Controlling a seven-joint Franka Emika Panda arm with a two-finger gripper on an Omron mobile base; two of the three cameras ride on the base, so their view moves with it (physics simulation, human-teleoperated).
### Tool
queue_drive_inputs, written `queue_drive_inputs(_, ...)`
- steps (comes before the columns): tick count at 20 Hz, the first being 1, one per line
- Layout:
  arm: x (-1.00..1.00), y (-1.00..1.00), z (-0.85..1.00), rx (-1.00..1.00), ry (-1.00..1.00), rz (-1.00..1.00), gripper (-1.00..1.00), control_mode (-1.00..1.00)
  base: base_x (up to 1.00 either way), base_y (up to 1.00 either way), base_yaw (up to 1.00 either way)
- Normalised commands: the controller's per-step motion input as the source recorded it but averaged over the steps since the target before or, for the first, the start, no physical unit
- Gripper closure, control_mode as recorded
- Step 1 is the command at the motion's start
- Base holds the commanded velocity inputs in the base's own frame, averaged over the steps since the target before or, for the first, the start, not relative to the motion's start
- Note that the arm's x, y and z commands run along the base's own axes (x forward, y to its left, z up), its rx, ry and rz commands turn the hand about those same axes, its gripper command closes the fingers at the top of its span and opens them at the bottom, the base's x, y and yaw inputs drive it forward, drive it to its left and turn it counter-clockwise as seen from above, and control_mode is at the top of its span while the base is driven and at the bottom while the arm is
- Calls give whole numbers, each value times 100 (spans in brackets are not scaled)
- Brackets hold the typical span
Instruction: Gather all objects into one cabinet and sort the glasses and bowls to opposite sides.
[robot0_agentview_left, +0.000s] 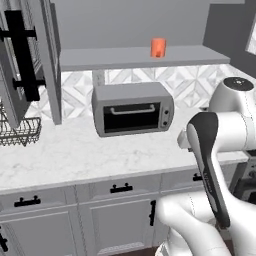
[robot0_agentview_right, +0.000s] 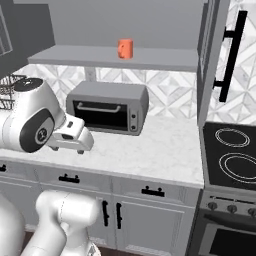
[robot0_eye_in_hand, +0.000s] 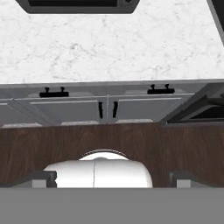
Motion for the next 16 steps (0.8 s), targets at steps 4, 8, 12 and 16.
queue_drive_inputs(4,0,0,0,0,0,0,-100,100,64,-22,0)
queue_drive_inputs(8,0,0,0,0,0,0,-100,100,53,-24,0)
queue_drive_inputs(12,0,0,0,0,0,0,-100,100,55,-25,0)
queue_drive_inputs(16,0,0,0,0,0,0,-100,100,31,-17,0)
